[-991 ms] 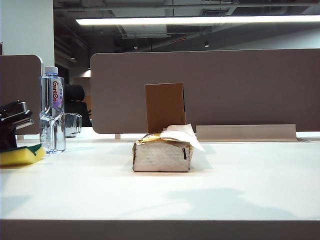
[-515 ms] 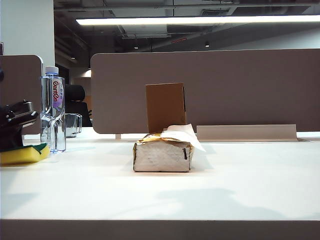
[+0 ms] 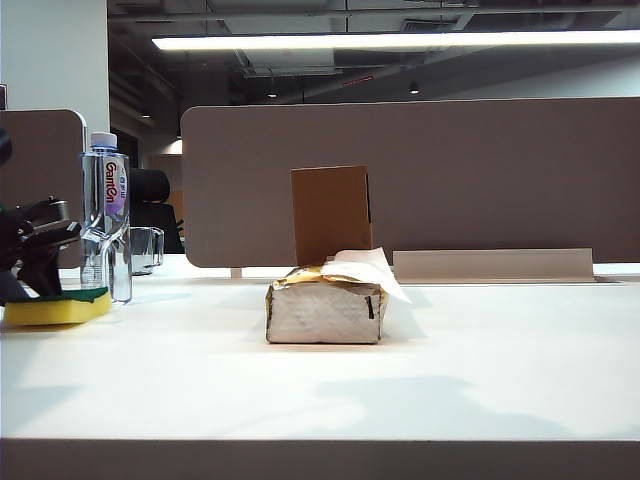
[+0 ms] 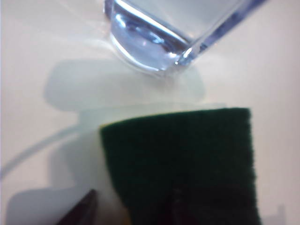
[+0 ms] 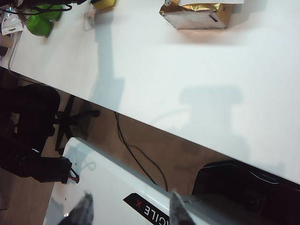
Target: Move the sponge from right to left to wipe the table, avoiding obstacles on the table, and finally reaching the bottle of mineral water.
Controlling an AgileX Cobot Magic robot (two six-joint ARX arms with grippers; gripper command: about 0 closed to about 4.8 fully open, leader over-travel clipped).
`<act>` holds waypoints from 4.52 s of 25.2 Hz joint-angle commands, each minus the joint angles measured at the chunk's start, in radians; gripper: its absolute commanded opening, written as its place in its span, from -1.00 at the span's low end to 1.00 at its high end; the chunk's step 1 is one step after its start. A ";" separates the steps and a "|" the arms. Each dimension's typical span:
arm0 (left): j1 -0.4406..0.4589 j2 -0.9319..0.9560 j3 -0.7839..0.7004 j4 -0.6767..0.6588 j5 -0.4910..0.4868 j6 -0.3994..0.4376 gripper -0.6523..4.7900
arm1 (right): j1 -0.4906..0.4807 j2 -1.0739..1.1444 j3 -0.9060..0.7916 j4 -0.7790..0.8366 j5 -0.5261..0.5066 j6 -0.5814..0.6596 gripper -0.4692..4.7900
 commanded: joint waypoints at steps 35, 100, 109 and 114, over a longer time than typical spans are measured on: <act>0.001 -0.929 0.003 -0.354 0.124 0.003 0.38 | -0.041 -0.142 0.052 0.126 0.286 -0.159 -0.02; -0.061 -1.902 -1.074 0.030 -0.142 -0.135 -0.78 | -0.105 -0.402 -0.755 0.922 0.698 -0.291 -0.84; -0.061 -1.902 -1.199 0.093 -0.129 -0.134 -0.78 | -0.105 -0.403 -0.864 1.007 0.699 -0.319 -0.84; -0.061 -1.902 -1.203 0.094 -0.085 -0.081 -0.78 | -0.105 -0.402 -0.871 1.015 0.698 -0.319 -0.84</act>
